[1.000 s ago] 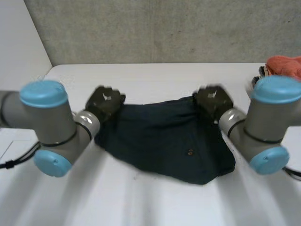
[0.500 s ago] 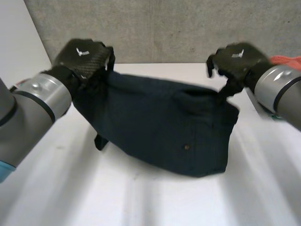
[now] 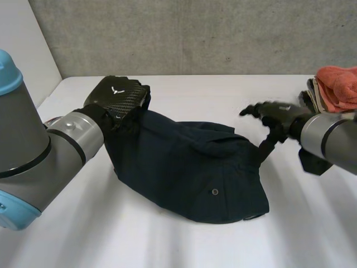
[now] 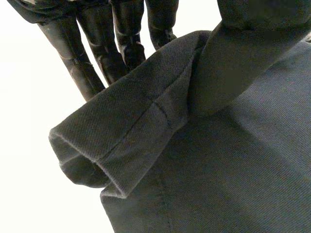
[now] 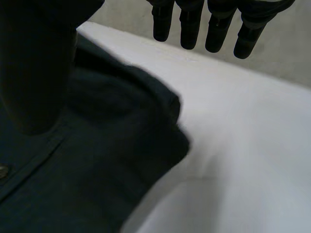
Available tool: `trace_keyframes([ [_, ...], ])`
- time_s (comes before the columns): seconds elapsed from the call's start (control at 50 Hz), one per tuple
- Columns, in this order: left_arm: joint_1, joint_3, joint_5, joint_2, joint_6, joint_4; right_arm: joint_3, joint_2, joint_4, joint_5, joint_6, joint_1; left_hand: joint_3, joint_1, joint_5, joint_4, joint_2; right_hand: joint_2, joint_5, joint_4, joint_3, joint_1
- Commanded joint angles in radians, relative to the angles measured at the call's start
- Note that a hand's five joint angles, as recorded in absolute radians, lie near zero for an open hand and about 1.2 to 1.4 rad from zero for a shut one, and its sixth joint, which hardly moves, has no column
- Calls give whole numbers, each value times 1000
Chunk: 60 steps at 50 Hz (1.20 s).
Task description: Fold the laundry.
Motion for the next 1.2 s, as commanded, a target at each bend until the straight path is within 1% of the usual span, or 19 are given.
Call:
trace_keyframes([
  [0.02, -7, -10, -2, 26, -5, 0, -37, 194, -71, -58, 78, 5, 197, 338, 255, 197, 214, 34, 38, 37, 38, 10],
  [0.08, -4, -19, -2, 26, -3, 1, -51, 248, -137, -36, 86, 5, 197, 338, 255, 197, 214, 198, 202, 201, 202, 174],
  [0.16, 7, -17, 4, 14, -2, 8, -97, 288, -249, 40, 72, 27, 197, 338, 255, 197, 214, 1148, 1151, 1150, 1151, 1124],
  [0.18, 8, -13, 4, 11, 2, 9, -124, 286, -296, 82, 60, 39, 197, 338, 255, 197, 214, 1167, 1170, 1169, 1170, 1143],
  [0.26, 34, 58, 6, -41, 14, 79, -198, 241, -439, 143, 2, 56, 197, 338, 255, 197, 214, 1167, 1170, 1169, 1171, 1143],
  [0.34, 94, 222, 6, -125, 29, 240, -265, 173, -623, 163, -35, 73, 197, 338, 255, 197, 214, 1167, 1170, 1169, 1171, 1143],
  [0.42, 134, 406, 7, -184, 29, 461, -334, 144, -824, 177, -50, 100, 197, 338, 255, 197, 214, 1167, 1170, 1169, 1171, 1143],
  [0.44, 142, 450, 10, -193, 29, 560, -348, 142, -861, 179, -52, 105, 197, 338, 255, 197, 214, 1167, 1170, 1169, 1171, 1143],
  [0.52, 143, 487, 12, -205, 18, 743, -396, 147, -978, 174, -66, 109, 197, 338, 255, 197, 214, 1167, 1170, 1169, 1171, 1143],
  [0.56, 143, 478, 12, -204, 11, 779, -428, 160, -981, 173, -78, 111, 197, 338, 255, 197, 214, 1167, 1170, 1169, 1171, 1143],
  [0.7, 143, 317, 12, -208, 0, 733, -422, 216, -960, 153, -84, 109, 197, 338, 255, 197, 214, 1167, 1170, 1169, 1171, 1143],
  [0.78, 136, 187, 9, -230, 6, 703, -349, 265, -868, 81, -86, 109, 197, 338, 255, 197, 214, 1167, 1170, 1169, 1171, 1143],
  [0.84, 136, 81, 7, -282, 11, 679, -306, 308, -819, 62, -90, 108, 197, 338, 255, 197, 214, 1167, 1170, 1169, 1171, 1143],
  [0.94, 124, -52, 4, -346, 17, 611, -173, 377, -702, 64, -168, 109, 197, 338, 255, 197, 214, 1167, 1170, 1169, 1171, 1143],
  [1.0, 117, -118, 3, -348, 35, 542, -116, 369, -664, 65, -230, 108, 195, 335, 253, 195, 212, 1167, 1170, 1169, 1171, 1143],
  [1.02, 116, -132, 3, -345, 40, 523, -83, 360, -645, 73, -272, 103, 134, 274, 192, 134, 151, 1167, 1170, 1169, 1171, 1143],
  [1.08, 116, -171, 3, -321, 64, 446, -28, 332, -624, 77, -322, 105, -254, -113, -195, -253, -236, 1167, 1170, 1169, 1171, 1143],
  [1.12, 116, -195, 3, -272, 80, 387, 18, 302, -608, 81, -349, 103, -398, -257, -340, -397, -380, 1167, 1170, 1169, 1171, 1143],
  [1.2, 116, -217, 1, -213, 83, 324, 84, 239, -598, 82, -348, 102, -454, -313, -396, -454, -437, 1167, 1170, 1169, 1171, 1143],
])
